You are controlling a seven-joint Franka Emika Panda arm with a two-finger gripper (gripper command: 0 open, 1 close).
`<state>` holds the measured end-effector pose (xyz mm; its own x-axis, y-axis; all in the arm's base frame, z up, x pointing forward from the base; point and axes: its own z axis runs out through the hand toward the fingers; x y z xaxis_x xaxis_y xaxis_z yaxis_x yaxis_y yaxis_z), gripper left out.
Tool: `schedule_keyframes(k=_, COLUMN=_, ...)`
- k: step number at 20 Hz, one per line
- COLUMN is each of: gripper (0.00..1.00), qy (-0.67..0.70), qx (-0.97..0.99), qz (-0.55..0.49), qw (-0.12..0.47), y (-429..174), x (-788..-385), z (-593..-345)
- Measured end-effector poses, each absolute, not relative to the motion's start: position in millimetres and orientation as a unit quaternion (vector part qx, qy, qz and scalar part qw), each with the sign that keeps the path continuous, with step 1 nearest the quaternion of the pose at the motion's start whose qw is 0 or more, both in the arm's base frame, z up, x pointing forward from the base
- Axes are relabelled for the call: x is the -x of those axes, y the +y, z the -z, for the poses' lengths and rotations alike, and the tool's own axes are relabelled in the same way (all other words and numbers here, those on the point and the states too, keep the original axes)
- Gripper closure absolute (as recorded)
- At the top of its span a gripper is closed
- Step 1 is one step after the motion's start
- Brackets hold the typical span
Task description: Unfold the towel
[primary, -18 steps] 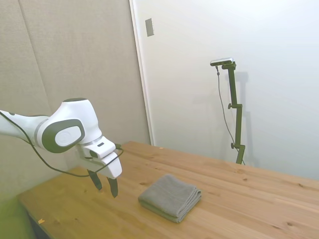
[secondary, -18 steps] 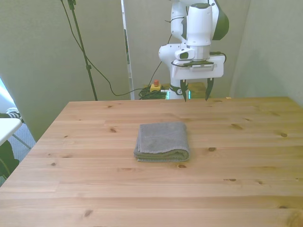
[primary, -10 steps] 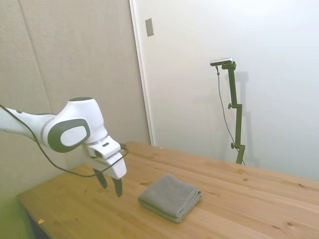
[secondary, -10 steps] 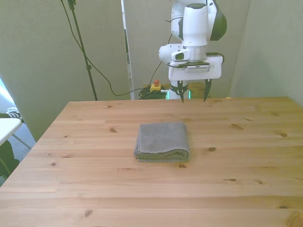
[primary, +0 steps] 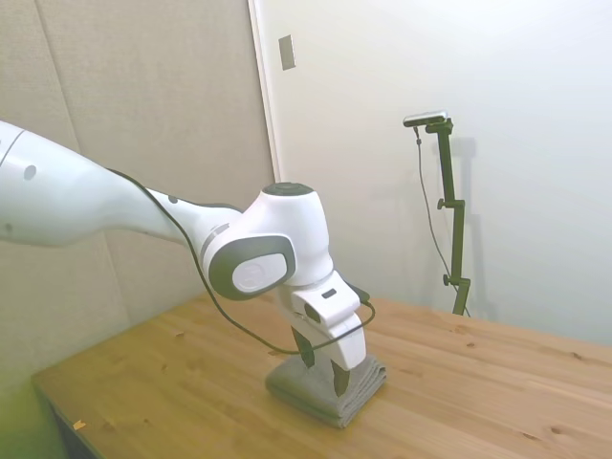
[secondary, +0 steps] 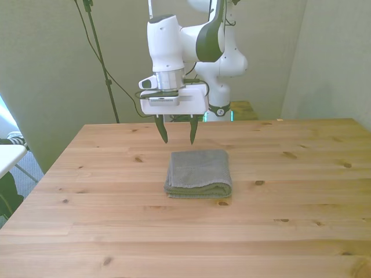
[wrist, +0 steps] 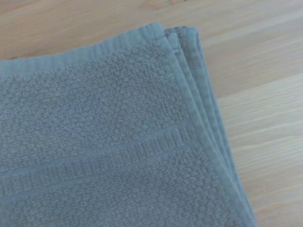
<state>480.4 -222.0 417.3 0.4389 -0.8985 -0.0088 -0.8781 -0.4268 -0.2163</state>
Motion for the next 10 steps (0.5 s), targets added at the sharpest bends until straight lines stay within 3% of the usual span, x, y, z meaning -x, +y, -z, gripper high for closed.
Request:
schedule_keyframes(k=5, gripper=0.0, qy=0.513, qx=0.847, qz=0.039, qw=0.135, y=-224.6, x=-461.1, z=-387.6)
schedule_keyframes(k=10, gripper=0.0, qy=0.515, qx=0.841, qz=0.054, qw=0.155, y=-233.6, x=-456.8, z=-378.4)
